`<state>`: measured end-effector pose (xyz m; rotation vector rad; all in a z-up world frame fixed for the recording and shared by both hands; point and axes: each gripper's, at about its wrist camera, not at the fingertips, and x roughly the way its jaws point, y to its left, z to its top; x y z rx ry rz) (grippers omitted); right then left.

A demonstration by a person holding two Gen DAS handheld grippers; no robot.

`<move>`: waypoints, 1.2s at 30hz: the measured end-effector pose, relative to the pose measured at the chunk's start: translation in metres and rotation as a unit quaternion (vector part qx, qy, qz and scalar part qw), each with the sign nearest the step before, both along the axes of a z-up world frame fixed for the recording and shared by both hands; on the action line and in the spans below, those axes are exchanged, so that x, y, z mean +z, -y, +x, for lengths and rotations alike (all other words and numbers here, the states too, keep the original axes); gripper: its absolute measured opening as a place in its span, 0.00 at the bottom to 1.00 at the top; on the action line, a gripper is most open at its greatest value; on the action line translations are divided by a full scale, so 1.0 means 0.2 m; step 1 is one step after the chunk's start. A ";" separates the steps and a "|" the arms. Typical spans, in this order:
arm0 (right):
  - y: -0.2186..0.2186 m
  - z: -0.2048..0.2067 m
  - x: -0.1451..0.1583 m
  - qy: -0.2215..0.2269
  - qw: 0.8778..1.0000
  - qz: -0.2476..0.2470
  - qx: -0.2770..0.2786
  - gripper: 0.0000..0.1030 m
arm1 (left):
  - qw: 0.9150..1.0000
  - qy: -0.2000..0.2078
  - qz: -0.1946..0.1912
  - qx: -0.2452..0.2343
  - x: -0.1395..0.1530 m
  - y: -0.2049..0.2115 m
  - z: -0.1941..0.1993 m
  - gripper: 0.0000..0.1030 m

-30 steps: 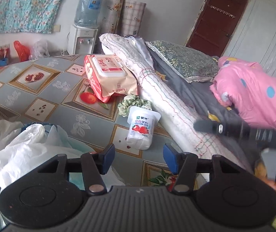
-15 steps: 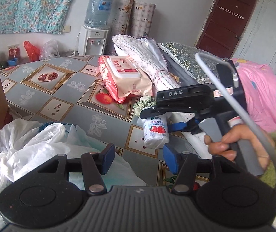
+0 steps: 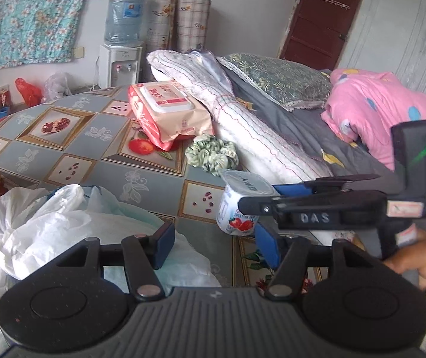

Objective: Organize soft objects

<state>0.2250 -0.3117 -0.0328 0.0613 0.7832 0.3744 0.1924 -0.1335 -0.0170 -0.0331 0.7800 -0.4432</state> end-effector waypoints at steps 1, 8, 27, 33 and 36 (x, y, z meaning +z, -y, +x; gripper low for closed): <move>0.00 -0.02 0.01 0.004 1.000 -0.007 0.006 0.53 | 1.000 0.000 0.004 -0.004 -0.01 0.02 0.00 0.61; 0.16 -0.08 0.11 0.000 0.998 0.060 0.000 0.60 | 0.999 0.005 0.024 -0.024 -0.03 0.12 -0.01 0.63; 0.28 0.22 -0.15 -0.145 0.949 0.271 -0.067 0.41 | 0.992 0.061 0.110 -0.018 -0.16 0.43 0.09 0.63; 0.32 0.23 -0.17 -0.152 0.942 0.292 -0.074 0.39 | 0.991 0.069 0.113 -0.017 -0.16 0.44 0.09 0.63; 0.32 0.22 -0.17 -0.153 0.942 0.290 -0.075 0.39 | 0.991 0.068 0.112 -0.016 -0.16 0.44 0.09 0.63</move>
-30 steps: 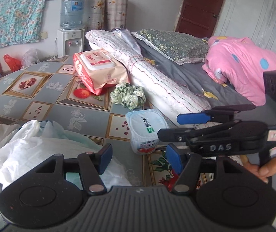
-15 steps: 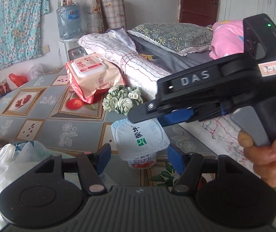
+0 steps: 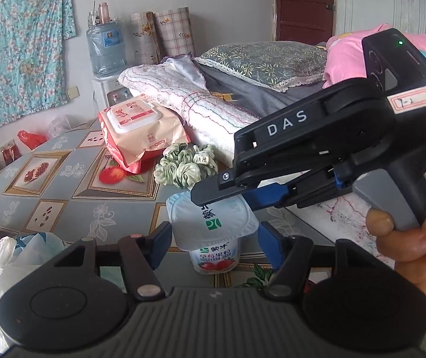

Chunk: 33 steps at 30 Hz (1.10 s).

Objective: Organize soft objects
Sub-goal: 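Close the right gripper on the white yogurt cup, then hold the yogurt cup in the right gripper above the table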

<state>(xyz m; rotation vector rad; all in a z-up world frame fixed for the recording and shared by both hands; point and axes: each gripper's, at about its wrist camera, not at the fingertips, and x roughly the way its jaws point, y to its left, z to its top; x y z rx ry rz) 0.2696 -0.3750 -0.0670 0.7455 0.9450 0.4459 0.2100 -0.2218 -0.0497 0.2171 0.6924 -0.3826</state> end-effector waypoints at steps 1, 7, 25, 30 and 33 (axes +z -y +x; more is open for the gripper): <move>0.00 0.00 0.00 -0.001 1.000 -0.001 0.000 0.39 | 1.000 -0.001 -0.001 0.000 0.00 0.00 0.00 0.63; -0.02 -0.03 0.03 -0.001 1.000 -0.021 0.006 0.39 | 1.000 -0.012 -0.010 0.000 0.01 -0.02 -0.04 0.63; -0.04 -0.46 0.09 0.060 0.995 -0.062 -0.048 0.41 | 0.997 -0.011 -0.060 -0.038 -0.02 -0.10 -0.31 0.66; -0.04 -0.50 0.08 0.089 0.992 -0.046 -0.076 0.42 | 0.999 -0.001 -0.039 -0.030 -0.05 -0.08 -0.30 0.66; -0.06 -0.49 0.04 0.085 0.992 -0.040 -0.086 0.42 | 0.999 -0.006 -0.036 -0.025 -0.07 -0.06 -0.28 0.65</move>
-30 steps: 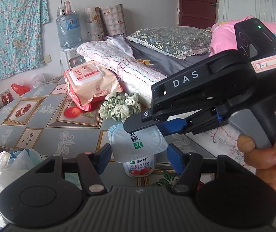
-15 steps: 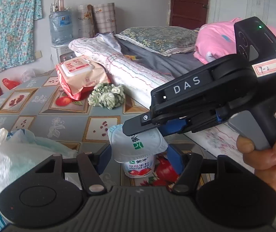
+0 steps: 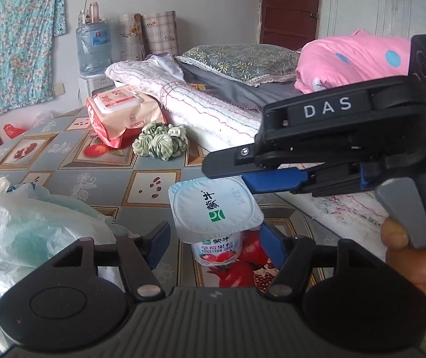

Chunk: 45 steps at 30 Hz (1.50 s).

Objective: Organize soft objects
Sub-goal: 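Hold the yogurt cup in the right gripper above the table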

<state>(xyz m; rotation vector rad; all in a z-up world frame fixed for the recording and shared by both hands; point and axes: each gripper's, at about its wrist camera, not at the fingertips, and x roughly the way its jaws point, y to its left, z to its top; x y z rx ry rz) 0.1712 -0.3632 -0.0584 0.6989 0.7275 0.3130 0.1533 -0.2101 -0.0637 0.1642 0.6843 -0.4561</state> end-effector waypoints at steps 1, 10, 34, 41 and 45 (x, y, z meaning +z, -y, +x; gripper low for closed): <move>0.00 0.00 -0.01 -0.001 1.000 0.001 -0.003 0.42 | 1.000 -0.003 0.001 0.002 -0.01 0.01 0.01 0.65; -0.03 -0.02 -0.05 0.013 1.000 -0.007 0.001 0.34 | 1.000 0.009 0.008 0.009 -0.03 0.04 0.02 0.57; -0.05 -0.09 -0.07 0.012 1.000 0.002 0.006 0.32 | 1.000 0.016 0.008 0.012 -0.04 0.02 -0.01 0.54; -0.07 -0.09 -0.08 0.012 1.000 -0.009 0.003 0.32 | 1.000 0.015 0.008 0.013 -0.05 0.01 0.00 0.53; -0.08 -0.08 -0.09 0.011 1.000 -0.017 -0.001 0.32 | 1.000 0.015 0.011 0.007 -0.06 0.02 -0.01 0.50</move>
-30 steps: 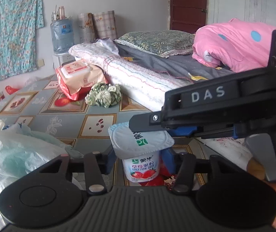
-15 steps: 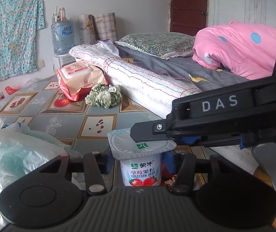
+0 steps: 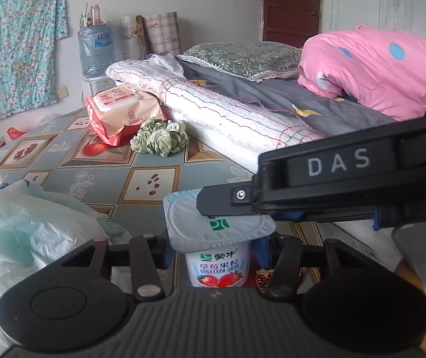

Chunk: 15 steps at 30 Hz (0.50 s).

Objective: Organize soft objects
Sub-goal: 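Hold the yogurt cup in the right gripper above the table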

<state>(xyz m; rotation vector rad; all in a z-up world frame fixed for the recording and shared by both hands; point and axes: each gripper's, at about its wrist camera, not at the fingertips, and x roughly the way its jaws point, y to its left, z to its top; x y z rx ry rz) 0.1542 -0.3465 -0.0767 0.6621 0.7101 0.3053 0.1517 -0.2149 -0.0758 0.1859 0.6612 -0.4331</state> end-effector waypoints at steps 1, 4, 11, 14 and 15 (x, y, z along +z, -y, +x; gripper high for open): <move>0.00 0.00 0.00 0.001 1.000 -0.002 0.001 0.32 | 1.000 0.000 -0.001 -0.001 0.00 0.00 0.00 0.50; -0.01 0.00 0.01 0.003 1.000 -0.013 0.001 0.33 | 1.000 0.001 -0.002 -0.003 0.00 0.00 -0.01 0.50; -0.03 -0.02 0.02 0.007 1.000 -0.025 0.001 0.33 | 1.000 0.004 -0.009 -0.007 0.00 0.00 -0.02 0.49; -0.03 -0.02 0.03 0.009 1.000 -0.026 0.001 0.33 | 1.000 0.008 -0.011 -0.007 0.01 0.00 -0.03 0.49; -0.03 -0.02 0.03 0.011 1.000 -0.027 0.001 0.33 | 1.000 0.009 -0.012 -0.007 0.02 0.00 -0.03 0.49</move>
